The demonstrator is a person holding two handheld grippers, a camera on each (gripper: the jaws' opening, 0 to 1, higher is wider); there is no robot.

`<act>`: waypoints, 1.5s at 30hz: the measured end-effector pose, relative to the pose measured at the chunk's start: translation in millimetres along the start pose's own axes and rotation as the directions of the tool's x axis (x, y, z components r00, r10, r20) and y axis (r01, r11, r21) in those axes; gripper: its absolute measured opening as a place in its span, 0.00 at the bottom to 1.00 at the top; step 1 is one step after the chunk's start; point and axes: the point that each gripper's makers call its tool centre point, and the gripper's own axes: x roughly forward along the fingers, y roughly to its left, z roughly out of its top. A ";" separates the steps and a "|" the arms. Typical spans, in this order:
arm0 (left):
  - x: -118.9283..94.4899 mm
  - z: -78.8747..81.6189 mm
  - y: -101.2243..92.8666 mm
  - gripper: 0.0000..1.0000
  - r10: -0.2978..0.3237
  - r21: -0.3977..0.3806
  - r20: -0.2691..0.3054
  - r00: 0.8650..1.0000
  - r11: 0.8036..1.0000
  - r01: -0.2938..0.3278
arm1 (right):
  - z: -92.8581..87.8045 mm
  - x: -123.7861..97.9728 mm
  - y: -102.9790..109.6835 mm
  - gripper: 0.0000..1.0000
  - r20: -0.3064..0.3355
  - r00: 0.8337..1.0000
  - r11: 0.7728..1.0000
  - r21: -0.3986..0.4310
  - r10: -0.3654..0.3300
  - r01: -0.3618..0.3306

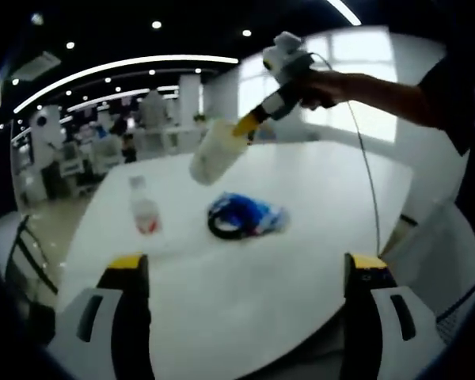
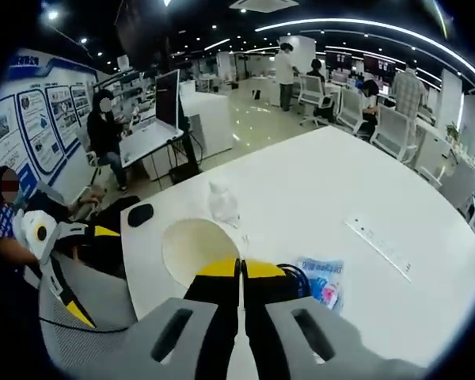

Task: Arrange the tabletop items into an orderly group along one side of the table until the central work area is clear of visible clutter.

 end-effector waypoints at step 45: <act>2.4 -13.1 3.6 0.97 0.009 0.063 -0.053 0.999 0.998 -0.006 | -63.4 125.0 -45.8 0.00 -0.323 0.946 0.935 0.338 0.011 0.104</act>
